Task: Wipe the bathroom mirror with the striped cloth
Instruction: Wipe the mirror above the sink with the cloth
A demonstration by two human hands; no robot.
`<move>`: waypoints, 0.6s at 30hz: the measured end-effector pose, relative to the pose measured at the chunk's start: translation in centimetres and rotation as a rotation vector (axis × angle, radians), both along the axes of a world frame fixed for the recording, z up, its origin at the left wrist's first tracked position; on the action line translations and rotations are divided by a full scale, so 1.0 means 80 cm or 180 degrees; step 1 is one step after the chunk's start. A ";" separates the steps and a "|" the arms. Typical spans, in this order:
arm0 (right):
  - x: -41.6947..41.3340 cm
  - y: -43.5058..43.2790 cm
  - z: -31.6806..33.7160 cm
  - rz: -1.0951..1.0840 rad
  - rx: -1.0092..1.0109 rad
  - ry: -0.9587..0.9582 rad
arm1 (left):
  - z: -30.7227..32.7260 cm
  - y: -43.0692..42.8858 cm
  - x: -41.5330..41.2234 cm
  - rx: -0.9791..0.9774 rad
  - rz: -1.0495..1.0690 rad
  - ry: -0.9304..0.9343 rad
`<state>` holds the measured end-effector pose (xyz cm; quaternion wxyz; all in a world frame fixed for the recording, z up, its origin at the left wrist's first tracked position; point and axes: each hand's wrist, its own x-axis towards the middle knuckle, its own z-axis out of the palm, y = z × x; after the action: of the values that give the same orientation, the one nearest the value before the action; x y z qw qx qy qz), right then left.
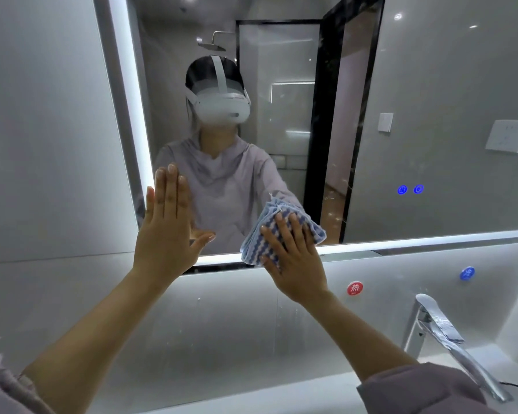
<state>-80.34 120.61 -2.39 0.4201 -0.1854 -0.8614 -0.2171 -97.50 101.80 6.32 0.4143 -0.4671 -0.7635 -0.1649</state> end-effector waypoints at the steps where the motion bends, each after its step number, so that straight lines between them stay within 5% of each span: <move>1: -0.001 -0.001 -0.003 -0.0016 -0.0028 0.0018 | 0.000 0.000 0.000 -0.0002 -0.0008 0.0000; 18: 0.054 0.059 0.021 -0.0067 -0.0037 0.0297 | -0.001 0.001 -0.004 0.0047 -0.0069 -0.0029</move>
<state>-76.02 125.34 -0.74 0.4564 -0.2068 -0.8401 -0.2077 -97.79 101.88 6.24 0.4125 -0.4715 -0.7591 -0.1772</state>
